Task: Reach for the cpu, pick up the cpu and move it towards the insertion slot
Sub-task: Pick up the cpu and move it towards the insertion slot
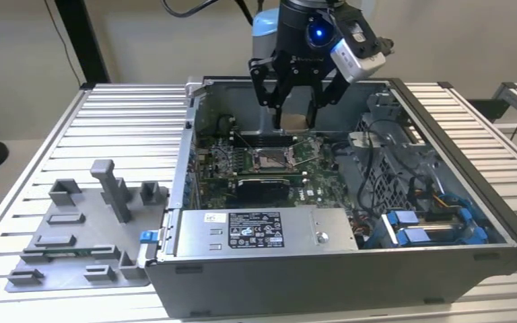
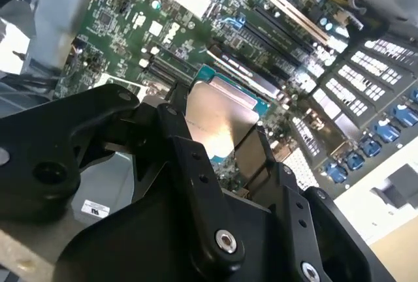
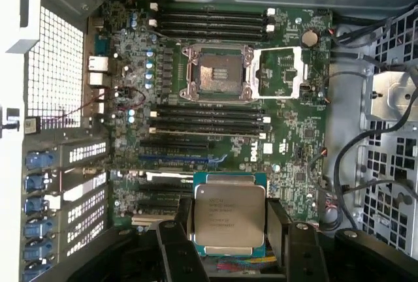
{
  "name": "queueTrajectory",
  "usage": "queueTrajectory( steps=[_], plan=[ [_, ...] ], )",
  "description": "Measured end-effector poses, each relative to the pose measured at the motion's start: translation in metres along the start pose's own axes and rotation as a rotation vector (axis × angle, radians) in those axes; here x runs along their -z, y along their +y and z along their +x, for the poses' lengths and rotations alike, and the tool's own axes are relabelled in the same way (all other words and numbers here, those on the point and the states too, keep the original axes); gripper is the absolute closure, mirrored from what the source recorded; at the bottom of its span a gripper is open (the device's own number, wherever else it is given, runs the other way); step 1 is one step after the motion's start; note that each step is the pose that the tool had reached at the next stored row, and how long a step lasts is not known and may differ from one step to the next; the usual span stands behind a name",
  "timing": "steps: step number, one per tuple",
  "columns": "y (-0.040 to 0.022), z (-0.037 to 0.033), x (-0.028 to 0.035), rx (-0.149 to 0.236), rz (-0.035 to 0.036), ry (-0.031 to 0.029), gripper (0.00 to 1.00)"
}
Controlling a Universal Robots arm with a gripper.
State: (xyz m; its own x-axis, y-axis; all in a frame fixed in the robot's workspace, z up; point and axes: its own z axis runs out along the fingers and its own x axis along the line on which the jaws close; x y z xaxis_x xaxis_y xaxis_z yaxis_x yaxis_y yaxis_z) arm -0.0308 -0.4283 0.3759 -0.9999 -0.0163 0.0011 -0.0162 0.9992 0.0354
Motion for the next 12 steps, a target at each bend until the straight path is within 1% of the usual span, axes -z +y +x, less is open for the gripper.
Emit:
queueTrajectory(
  steps=[7,12],
  plan=[
    [0.0196,0.0007,-0.0024,-0.001,0.0001,0.0008,1.00],
    [0.0299,0.0015,-0.0045,-0.003,-0.0001,0.0037,1.00]
  ],
)
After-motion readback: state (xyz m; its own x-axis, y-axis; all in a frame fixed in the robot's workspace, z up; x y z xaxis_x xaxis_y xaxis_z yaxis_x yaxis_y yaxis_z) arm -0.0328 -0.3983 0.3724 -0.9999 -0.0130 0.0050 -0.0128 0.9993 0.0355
